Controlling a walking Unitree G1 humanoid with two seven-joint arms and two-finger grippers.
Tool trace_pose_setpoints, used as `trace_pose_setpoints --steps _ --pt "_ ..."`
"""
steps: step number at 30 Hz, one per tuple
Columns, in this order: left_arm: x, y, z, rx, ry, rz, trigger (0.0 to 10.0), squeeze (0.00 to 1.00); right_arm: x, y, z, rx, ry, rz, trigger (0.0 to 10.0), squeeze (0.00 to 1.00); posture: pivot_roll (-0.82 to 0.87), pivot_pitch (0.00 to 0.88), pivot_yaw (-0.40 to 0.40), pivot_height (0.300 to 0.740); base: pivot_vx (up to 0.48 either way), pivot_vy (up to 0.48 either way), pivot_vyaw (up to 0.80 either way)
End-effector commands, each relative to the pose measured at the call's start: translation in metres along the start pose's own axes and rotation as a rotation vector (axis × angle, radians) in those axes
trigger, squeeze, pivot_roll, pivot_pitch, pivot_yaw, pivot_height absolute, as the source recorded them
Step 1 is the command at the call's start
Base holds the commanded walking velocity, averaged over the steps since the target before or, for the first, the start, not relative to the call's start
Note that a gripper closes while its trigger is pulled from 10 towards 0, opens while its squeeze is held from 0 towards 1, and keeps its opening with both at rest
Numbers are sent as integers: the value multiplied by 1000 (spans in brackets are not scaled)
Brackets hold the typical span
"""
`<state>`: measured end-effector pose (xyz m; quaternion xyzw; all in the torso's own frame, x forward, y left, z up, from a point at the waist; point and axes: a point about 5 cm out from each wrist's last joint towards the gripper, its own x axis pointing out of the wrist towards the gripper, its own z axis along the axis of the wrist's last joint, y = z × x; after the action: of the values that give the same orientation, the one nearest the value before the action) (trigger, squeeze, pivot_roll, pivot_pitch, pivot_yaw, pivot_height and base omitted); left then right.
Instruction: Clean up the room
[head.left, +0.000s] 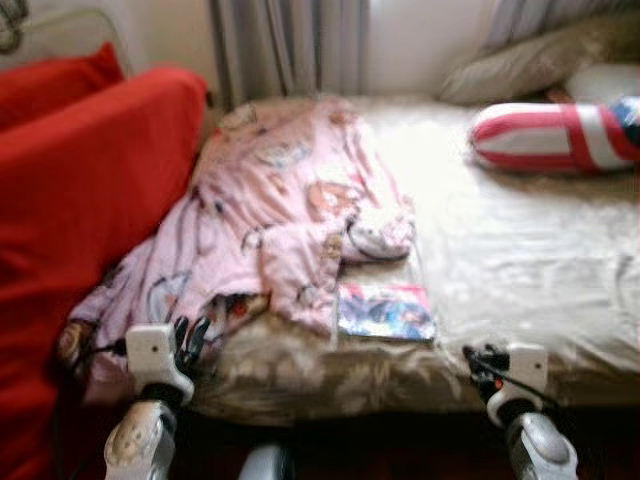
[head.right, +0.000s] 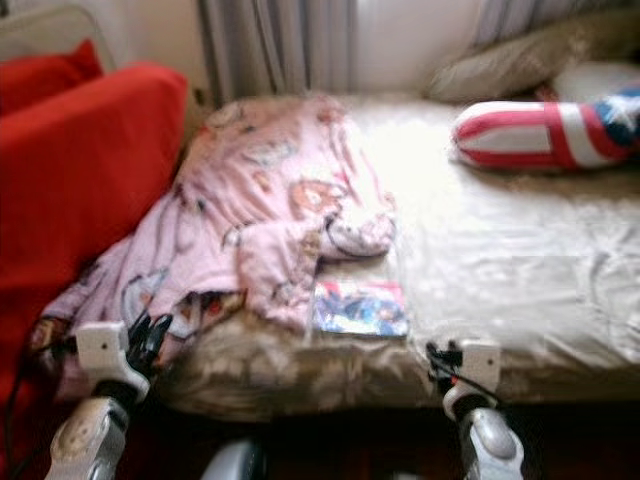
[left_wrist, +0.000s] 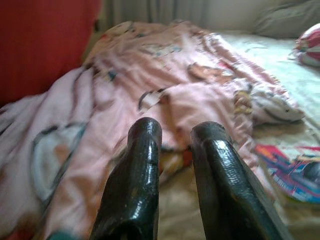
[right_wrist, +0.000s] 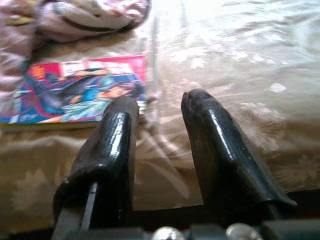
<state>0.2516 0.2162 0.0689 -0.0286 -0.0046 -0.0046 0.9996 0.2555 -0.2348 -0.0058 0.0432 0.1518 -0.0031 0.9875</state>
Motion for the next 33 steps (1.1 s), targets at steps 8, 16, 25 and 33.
trace_pose_setpoints --steps 8,16,25,33 --pt "1 -6 -1 -6 6 -18 10000 0 -3 -6 -2 -8 15 -12 10000 0 22 0 40 615 341 0 0" --pt "1 -9 -1 -6 5 -28 10000 0 -4 -6 -3 -21 22 10 10000 0 20 0 44 615 297 0 0" --pt "3 -10 1 -7 -2 -41 10000 0 -4 -2 -2 -15 0 28 10000 0 16 0 56 615 0 0 0" --pt "9 -14 5 -12 -20 -45 10000 0 -1 -2 0 -28 17 43 10000 0 33 0 46 606 0 0 0"
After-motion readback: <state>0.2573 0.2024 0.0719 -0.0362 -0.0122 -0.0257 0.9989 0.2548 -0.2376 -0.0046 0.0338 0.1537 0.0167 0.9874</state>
